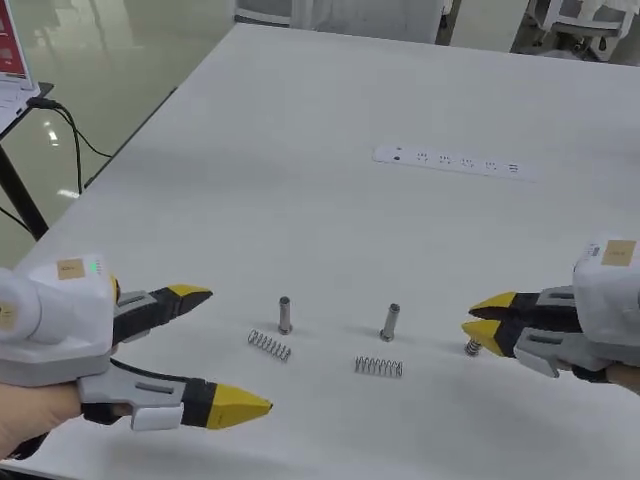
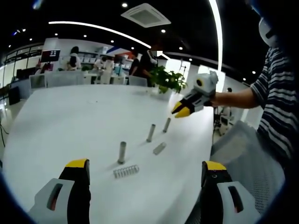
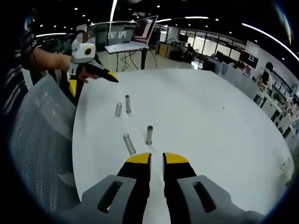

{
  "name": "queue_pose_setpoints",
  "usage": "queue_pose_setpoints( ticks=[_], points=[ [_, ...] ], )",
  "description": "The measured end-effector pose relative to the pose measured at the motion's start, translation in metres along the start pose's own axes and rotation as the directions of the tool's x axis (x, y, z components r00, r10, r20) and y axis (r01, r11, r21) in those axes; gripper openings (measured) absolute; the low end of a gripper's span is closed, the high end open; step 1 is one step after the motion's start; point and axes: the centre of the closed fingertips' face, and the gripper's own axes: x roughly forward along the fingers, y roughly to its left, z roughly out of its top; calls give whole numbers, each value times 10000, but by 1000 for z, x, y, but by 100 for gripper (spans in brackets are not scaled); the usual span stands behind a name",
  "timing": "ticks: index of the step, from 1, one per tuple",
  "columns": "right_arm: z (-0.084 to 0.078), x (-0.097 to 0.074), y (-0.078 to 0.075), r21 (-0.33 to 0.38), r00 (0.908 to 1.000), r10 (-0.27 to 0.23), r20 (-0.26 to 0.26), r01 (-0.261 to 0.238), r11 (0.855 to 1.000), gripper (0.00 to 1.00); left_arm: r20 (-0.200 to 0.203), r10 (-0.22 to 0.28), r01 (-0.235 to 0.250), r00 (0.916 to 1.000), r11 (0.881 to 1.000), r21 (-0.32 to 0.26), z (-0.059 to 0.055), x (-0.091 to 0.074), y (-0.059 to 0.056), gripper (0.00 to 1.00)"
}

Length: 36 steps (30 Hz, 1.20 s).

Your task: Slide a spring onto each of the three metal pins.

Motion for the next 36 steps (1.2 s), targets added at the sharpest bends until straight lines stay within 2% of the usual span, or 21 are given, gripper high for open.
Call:
queue_pose_setpoints(
  ticks=[6, 17, 26, 36],
  points=[
    [5, 4, 14, -482, 9991, 413, -98, -417, 9980, 7, -25, 26, -26, 10000, 10000, -5, -1, -1, 1, 96],
    [9, 14, 29, -931, 9954, 932, -224, -949, 9911, 7, -45, 19, -19, 10000, 10000, -17, -1, -1, 0, 96],
    [11, 26, 45, -1621, 9896, 1341, -529, -1410, 9767, 6, -148, 42, -41, 9999, 10000, 30, -5, -1, 0, 96],
    [14, 45, 57, -1982, 9827, 1692, -759, -1812, 9633, 6, -220, 21, -20, 9998, 10000, 27, -7, -1, 0, 95]
  ],
)
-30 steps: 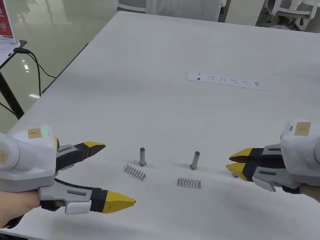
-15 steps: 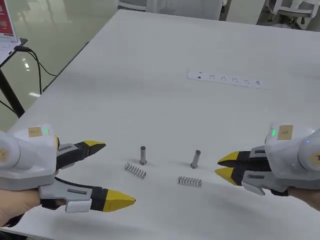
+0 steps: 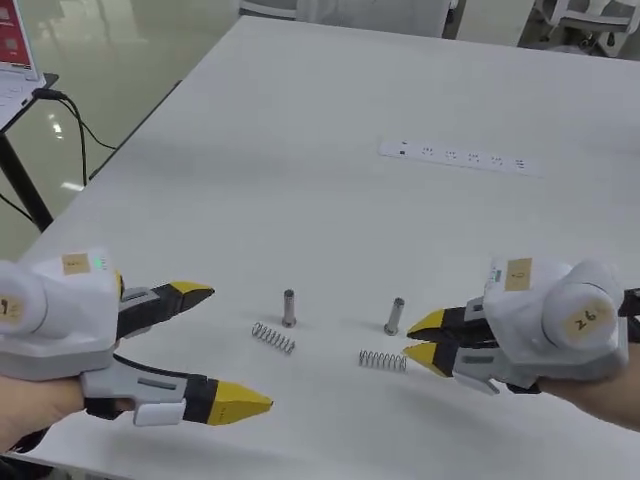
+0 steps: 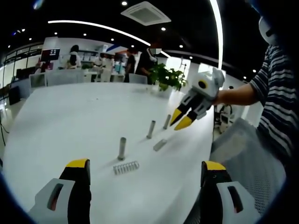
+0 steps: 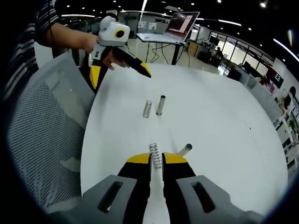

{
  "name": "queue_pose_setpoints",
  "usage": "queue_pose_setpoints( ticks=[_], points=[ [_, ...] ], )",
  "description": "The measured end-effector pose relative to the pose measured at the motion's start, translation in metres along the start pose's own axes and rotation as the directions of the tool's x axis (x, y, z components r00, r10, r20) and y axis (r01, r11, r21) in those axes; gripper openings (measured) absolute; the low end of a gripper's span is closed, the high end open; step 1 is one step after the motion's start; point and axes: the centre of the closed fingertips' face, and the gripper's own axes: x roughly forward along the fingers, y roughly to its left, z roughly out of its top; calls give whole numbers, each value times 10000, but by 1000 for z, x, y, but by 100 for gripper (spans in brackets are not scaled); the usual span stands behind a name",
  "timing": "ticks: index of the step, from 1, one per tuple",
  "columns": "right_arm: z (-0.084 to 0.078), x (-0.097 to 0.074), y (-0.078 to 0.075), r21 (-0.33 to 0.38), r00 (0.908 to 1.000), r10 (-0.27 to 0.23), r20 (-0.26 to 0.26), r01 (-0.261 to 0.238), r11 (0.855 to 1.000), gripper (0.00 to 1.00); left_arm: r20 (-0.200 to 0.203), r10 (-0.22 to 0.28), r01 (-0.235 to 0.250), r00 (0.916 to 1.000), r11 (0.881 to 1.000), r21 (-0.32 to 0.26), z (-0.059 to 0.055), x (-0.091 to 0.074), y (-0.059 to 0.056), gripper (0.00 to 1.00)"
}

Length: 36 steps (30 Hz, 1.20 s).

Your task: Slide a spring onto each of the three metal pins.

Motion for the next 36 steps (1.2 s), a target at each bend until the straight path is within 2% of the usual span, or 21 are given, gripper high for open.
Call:
queue_pose_setpoints(
  ticks=[7, 16, 22, 24, 36],
  points=[
    [-3, 13, 4, -166, 9994, 243, -231, -246, 9996, 6, 17, -12, 11, 10000, 10000, 54, 1, 0, 0, 95],
    [-22, 30, 2, -107, 9957, 443, -809, -454, 9989, 6, -39, 45, -45, 10000, 10000, 33, -2, -2, 1, 95],
    [-28, 38, 1, -25, 9930, 526, -1058, -532, 9986, 6, -83, 67, -66, 9999, 10000, 42, -4, -3, 0, 95],
    [-30, 40, 1, -29, 9920, 556, -1133, -563, 9984, 6, -235, 179, -172, 9996, 9994, 286, -6, -4, 3, 95],
    [-41, 50, 3, -142, 9840, 844, -1571, -877, 9960, 8, -194, 189, -187, 9996, 9997, 132, -7, -8, 3, 95]
  ],
)
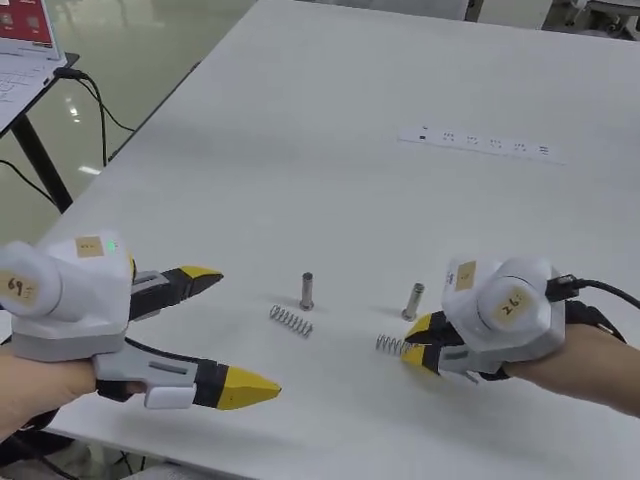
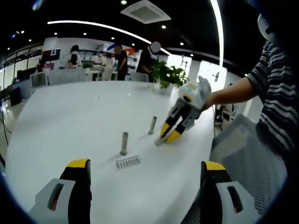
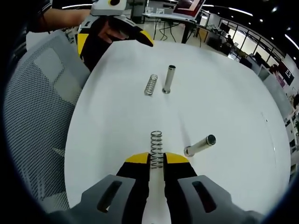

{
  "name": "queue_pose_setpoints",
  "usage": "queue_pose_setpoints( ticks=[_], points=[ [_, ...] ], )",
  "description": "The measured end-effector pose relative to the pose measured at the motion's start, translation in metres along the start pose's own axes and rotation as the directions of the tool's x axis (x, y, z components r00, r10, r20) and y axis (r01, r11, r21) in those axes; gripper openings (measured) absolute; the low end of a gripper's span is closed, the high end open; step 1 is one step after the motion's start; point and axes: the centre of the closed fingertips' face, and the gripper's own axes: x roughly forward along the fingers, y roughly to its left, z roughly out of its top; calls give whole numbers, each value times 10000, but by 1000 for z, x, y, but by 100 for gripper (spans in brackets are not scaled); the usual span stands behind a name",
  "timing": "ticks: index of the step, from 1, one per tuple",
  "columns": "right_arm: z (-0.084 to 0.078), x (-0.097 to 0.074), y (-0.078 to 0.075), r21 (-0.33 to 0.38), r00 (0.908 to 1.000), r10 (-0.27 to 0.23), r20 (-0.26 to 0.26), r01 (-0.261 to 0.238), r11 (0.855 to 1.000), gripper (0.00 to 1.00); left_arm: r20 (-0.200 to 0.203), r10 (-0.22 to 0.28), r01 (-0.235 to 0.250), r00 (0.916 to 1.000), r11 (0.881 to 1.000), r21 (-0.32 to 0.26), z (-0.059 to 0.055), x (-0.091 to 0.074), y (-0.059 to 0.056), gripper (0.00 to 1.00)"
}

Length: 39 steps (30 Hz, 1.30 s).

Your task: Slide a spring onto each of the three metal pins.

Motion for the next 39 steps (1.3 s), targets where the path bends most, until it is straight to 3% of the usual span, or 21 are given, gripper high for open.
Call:
queue_pose_setpoints(
  ticks=[1, 8, 19, 24, 31, 39],
  points=[
    [6, -1, -1, -67, 9995, -11, 303, 13, 10000, 8, -1, 3, -3, 10000, 10000, -4, 0, 0, 0, 95],
    [2, -6, 1, -471, 10000, -6, 99, 10, 9989, 8, 68, -54, 54, 10000, 10000, 5, 3, 1, -2, 94],
    [4, -29, 3, -581, 9993, -191, 331, 210, 9981, 8, 50, -364, 362, 9993, 9990, 270, 11, 4, -11, 92],
    [8, -43, 5, -528, 9979, -299, 573, 330, 9981, 8, -88, -488, 489, 9988, 9987, 129, 7, 6, -12, 87],
    [6, -56, 12, -498, 9972, -293, 689, 328, 9982, 8, -187, -1188, 1189, 9927, 9929, 22, 8, 14, -26, 74],
    [7, -66, 22, -924, 9983, -205, 554, 256, 9954, 8, -659, -2111, 2141, 9752, 9759, 419, 12, 31, -45, 62]
  ],
)
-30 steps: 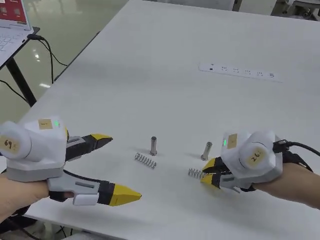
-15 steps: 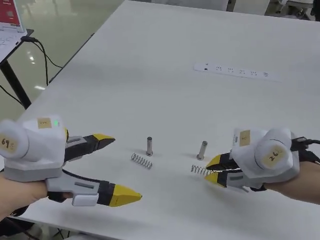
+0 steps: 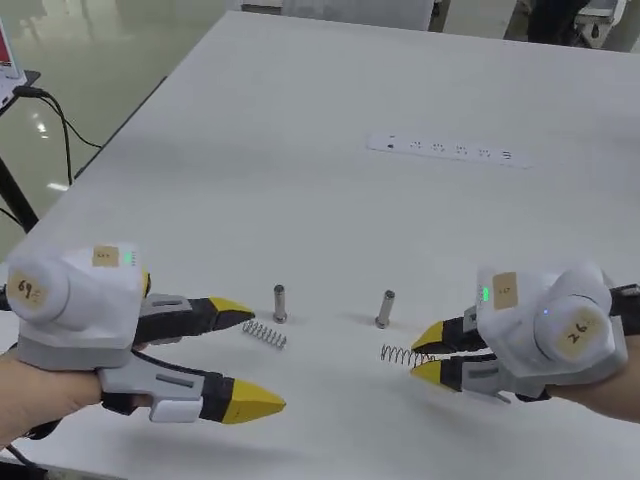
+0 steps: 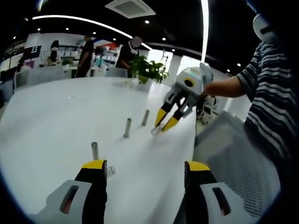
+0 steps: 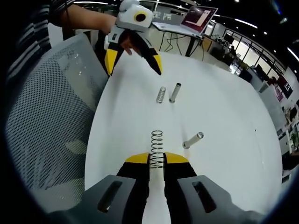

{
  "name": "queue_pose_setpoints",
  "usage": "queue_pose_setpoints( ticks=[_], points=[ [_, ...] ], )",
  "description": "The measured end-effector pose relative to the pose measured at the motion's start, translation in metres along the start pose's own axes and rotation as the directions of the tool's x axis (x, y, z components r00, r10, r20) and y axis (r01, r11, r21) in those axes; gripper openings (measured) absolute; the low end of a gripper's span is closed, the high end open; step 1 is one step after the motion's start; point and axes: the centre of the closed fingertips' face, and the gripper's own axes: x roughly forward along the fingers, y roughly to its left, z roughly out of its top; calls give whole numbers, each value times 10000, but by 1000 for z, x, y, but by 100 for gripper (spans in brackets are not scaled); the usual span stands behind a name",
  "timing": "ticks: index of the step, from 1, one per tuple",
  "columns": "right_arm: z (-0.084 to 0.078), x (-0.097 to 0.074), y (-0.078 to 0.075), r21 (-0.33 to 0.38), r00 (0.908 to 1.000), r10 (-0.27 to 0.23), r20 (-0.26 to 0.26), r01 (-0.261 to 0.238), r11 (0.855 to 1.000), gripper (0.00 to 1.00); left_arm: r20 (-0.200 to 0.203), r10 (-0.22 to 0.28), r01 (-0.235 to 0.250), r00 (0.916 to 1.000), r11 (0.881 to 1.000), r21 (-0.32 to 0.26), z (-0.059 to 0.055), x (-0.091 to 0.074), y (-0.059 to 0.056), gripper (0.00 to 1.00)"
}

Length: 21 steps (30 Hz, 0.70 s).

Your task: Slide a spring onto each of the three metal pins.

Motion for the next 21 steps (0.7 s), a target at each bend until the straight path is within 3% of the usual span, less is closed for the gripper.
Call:
queue_pose_setpoints(
  ticks=[13, 17, 21],
  points=[
    [17, -5, 4, -171, 9996, 105, 257, -100, 9998, 8, -190, -628, 637, 9978, 9965, 535, 7, 23, -4, 53],
    [23, -5, 7, -290, 9993, 191, 335, -181, 9994, 8, -13, -915, 914, 9958, 9946, 495, 14, 35, -9, 49],
    [26, -6, 8, -316, 9991, 186, 391, -174, 9993, 8, -33, -1141, 1139, 9935, 9897, 863, 21, 46, -15, 44]
  ],
)
